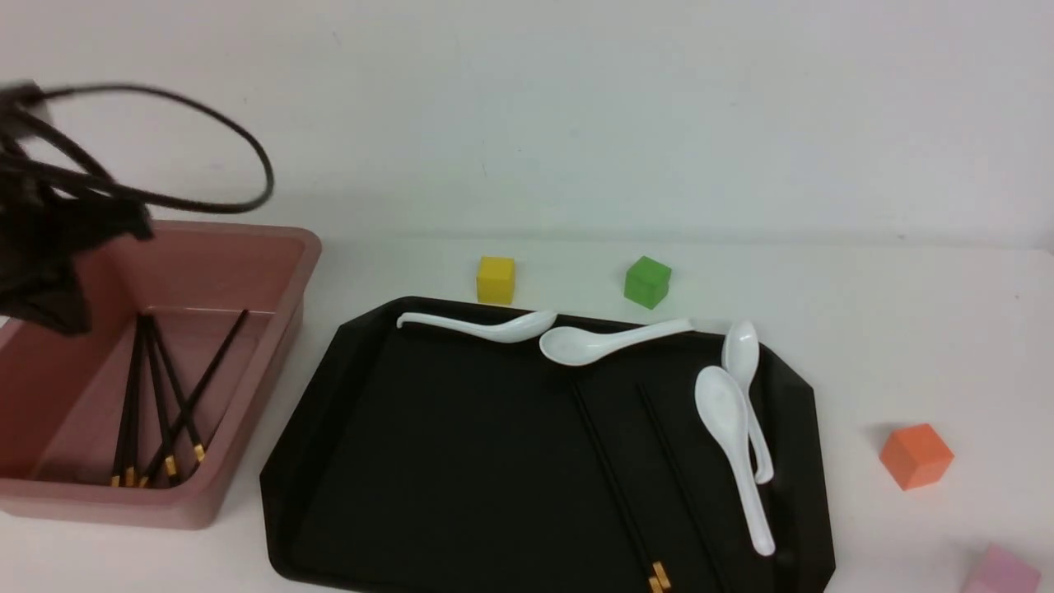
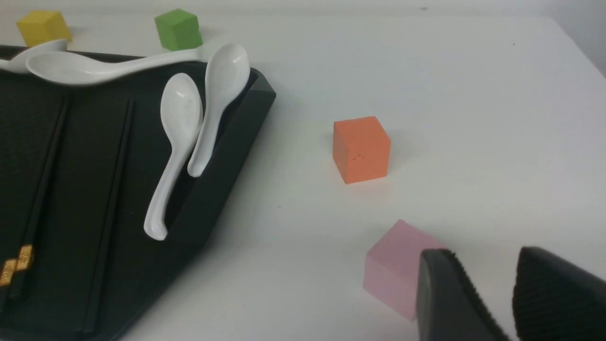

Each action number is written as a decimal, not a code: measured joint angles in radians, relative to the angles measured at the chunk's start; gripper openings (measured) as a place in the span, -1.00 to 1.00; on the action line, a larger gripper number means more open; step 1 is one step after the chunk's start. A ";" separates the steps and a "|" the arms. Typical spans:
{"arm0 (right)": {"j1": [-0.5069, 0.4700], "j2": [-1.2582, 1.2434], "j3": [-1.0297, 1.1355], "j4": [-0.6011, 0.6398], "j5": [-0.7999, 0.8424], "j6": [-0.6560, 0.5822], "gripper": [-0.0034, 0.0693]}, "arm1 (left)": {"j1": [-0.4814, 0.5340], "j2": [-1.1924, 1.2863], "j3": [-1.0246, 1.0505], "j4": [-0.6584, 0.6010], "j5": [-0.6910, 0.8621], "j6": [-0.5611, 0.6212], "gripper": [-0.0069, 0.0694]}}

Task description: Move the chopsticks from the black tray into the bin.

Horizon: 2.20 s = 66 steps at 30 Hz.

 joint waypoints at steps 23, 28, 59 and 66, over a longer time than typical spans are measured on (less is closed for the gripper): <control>0.000 0.000 0.000 0.000 0.000 0.000 -0.25 | 0.000 -0.968 0.562 -0.274 -0.122 0.225 -0.85; 0.000 0.000 0.000 0.000 0.000 0.000 -0.25 | 0.000 -1.171 0.754 -0.279 -0.264 0.229 -0.85; 0.000 0.000 0.000 0.000 0.000 0.000 -0.25 | -0.032 -1.388 1.192 -0.247 -0.815 0.141 -0.85; 0.000 0.000 0.000 0.000 0.000 0.000 -0.25 | -0.124 -1.491 1.406 -0.132 -0.894 0.102 -0.85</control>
